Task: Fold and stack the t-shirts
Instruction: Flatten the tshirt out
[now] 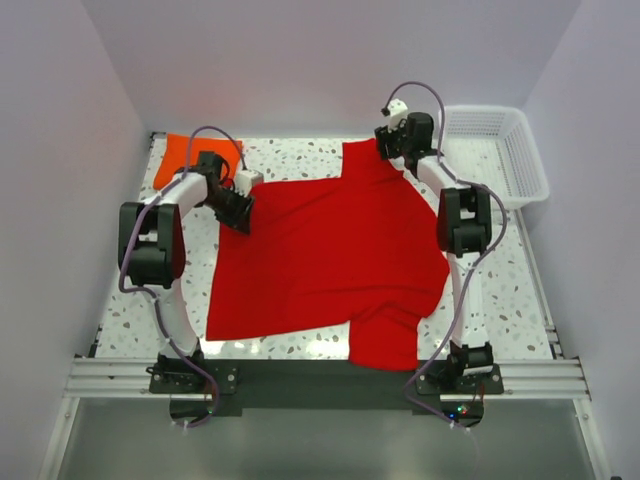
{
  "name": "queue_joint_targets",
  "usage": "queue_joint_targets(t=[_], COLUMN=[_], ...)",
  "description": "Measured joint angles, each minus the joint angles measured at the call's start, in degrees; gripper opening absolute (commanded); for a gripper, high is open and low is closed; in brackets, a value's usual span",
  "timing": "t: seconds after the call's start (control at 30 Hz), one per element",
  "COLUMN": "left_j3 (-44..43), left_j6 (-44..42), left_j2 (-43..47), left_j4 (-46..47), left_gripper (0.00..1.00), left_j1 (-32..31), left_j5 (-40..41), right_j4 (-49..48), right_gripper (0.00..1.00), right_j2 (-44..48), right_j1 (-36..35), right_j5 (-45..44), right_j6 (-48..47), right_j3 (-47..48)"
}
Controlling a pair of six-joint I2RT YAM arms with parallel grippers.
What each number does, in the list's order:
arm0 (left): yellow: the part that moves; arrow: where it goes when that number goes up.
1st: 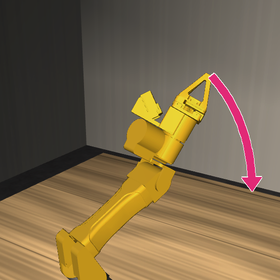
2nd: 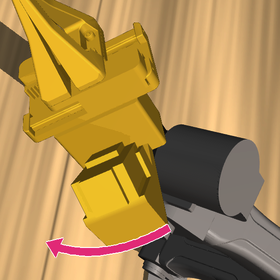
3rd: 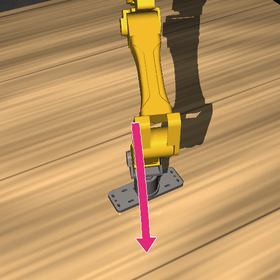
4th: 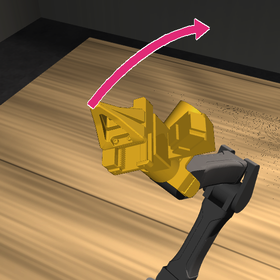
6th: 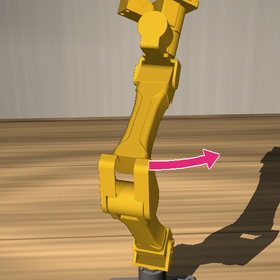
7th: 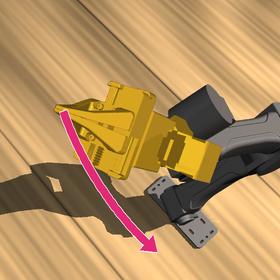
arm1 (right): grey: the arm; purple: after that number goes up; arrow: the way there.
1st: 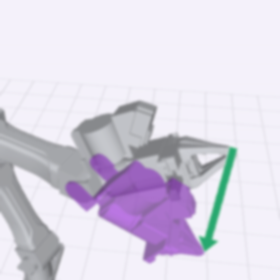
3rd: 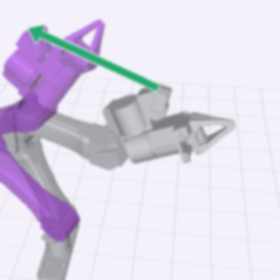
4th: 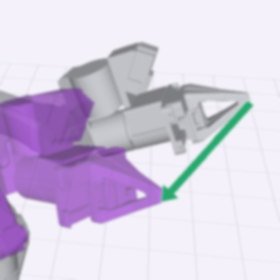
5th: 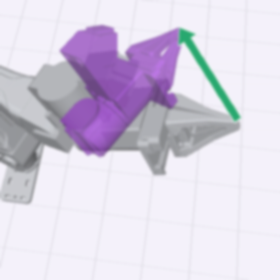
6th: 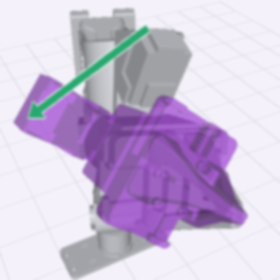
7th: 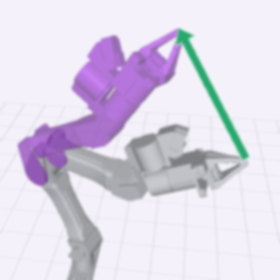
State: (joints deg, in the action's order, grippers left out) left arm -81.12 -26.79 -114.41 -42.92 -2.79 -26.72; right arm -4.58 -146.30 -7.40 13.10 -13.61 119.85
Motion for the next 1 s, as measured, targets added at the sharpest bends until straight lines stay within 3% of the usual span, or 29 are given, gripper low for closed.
queue_joint_targets(t=[0.2, 0.37, 0.53, 0.8, 1.0], left_j3=[-4.50, -9.57, -10.38, -10.93, -15.61], left_j6=[5.38, 8.61, 9.73, 10.23, 11.37], left_j2=[0.04, -0.42, -2.32, -8.04, -11.91], left_j4=[3.63, 5.70, 7.50, 8.90, 9.31], left_gripper=[0.42, 0.40, 0.40, 0.38, 0.38], left_j1=[0.59, 0.57, 0.35, -1.09, -1.73], left_j5=[2.01, 4.02, 5.99, 8.66, 9.14], right_j4=[11.85, 22.71, 31.80, 36.61, 38.71], right_gripper=[0.42, 0.29, 0.27, 0.26, 0.28], right_j2=[9.05, 10.86, 10.86, 10.29, 6.08], right_j1=[0.35, 0.39, 0.39, 0.39, 0.33], right_j5=[3.02, 4.39, 4.31, 0.09, -6.08], right_j6=[-3.89, -5.79, -7.78, -10.27, -10.29], right_j3=[-2.32, -0.20, -1.86, -7.21, 0.17])
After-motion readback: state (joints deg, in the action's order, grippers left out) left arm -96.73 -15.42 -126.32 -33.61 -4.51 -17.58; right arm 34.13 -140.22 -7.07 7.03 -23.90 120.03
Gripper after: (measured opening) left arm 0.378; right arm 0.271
